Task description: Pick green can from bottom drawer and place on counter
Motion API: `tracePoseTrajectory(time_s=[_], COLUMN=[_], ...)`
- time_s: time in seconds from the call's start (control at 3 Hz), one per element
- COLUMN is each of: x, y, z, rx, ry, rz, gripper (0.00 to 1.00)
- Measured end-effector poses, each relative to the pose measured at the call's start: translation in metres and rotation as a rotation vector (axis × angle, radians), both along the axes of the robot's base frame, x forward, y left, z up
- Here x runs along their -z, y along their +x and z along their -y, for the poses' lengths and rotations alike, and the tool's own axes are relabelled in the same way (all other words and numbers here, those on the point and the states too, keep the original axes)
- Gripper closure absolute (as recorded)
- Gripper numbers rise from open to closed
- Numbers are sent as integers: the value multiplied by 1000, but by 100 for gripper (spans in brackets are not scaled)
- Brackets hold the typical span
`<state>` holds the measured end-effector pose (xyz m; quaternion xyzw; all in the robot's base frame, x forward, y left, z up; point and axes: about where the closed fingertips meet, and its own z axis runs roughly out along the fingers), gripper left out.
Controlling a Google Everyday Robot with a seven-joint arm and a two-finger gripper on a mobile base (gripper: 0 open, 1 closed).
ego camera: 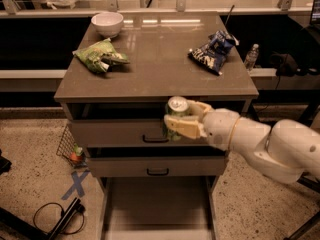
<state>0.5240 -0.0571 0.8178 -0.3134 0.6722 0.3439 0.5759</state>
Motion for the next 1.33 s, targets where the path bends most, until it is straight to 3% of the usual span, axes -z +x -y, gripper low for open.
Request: tracePoseTrajectory(time_s=[0.33,0.67,1.0,1.33], x=[-76,-114,-136,-126], y=[43,69,110,139], z=[3,2,12,21], rx=[74,102,111,107], ry=[-72,-106,-103,-81], rz=[5,23,67,68], gripper=[100,100,100,100])
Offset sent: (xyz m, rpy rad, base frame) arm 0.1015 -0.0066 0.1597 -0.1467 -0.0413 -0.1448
